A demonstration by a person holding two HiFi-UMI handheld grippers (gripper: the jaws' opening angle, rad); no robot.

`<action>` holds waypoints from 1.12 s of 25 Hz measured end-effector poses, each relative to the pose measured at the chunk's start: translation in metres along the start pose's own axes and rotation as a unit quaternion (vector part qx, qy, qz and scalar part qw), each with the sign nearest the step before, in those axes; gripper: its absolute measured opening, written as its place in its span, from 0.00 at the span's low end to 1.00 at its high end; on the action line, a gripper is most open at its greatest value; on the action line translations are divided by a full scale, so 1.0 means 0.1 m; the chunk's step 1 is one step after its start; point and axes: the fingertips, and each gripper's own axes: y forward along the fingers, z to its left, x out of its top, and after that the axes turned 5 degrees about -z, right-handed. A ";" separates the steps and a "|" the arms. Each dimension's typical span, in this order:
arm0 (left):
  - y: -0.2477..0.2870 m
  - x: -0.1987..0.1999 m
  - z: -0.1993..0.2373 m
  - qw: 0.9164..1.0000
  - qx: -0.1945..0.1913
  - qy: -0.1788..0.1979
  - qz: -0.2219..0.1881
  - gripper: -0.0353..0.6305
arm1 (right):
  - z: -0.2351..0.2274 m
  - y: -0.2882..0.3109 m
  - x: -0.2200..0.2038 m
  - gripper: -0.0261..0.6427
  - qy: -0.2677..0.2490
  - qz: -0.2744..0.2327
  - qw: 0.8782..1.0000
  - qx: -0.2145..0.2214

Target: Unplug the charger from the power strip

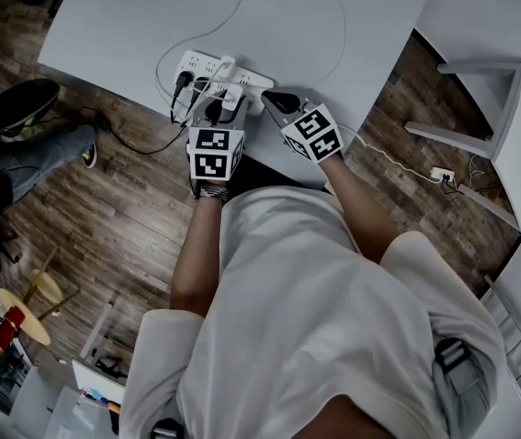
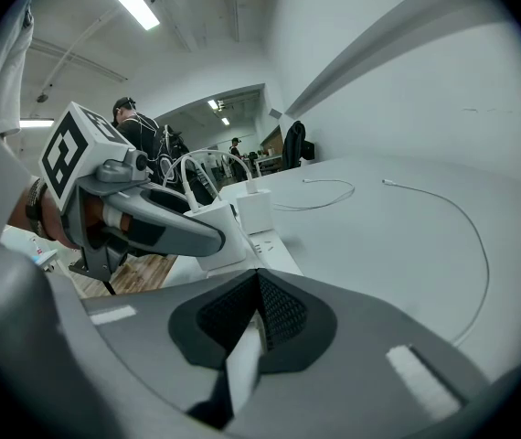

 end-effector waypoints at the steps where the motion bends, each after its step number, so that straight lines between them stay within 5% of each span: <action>1: 0.00 0.00 0.00 1.000 -0.001 0.005 0.001 0.27 | 0.00 0.00 0.00 0.04 0.000 0.000 1.000 0.000; 9: 0.01 0.00 -0.04 0.996 0.018 0.087 0.018 0.27 | -0.01 0.00 0.01 0.04 0.003 0.000 1.000 0.002; 22: -0.02 0.00 0.00 1.000 -0.005 0.011 -0.006 0.27 | 0.00 0.00 0.00 0.04 0.005 0.001 1.000 0.004; 28: 0.00 -0.01 -0.01 0.999 -0.002 0.042 -0.001 0.27 | -0.01 0.00 0.00 0.04 0.007 0.001 1.000 0.005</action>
